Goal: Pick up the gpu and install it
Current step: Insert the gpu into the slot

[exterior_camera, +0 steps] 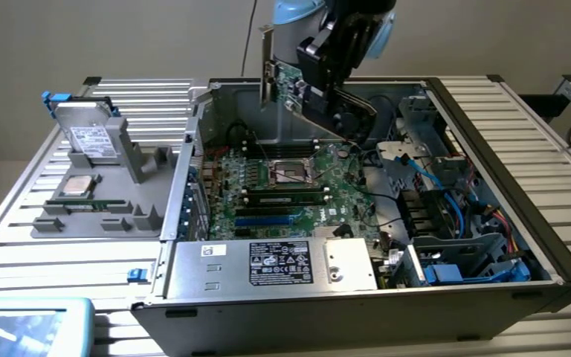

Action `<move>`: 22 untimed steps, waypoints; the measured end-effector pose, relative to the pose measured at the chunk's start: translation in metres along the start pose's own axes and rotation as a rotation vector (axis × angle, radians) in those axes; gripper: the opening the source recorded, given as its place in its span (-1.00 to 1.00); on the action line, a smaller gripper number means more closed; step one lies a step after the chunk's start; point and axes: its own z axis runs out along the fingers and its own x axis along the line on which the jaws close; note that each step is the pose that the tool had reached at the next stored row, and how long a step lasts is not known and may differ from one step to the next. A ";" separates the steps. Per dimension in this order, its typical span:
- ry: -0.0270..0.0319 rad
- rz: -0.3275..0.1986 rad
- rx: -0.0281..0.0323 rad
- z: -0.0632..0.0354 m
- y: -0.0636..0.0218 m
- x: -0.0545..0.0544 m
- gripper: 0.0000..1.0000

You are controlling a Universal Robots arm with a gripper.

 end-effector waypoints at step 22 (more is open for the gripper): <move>0.0426 -0.351 0.0095 0.0045 -0.0011 0.000 -0.44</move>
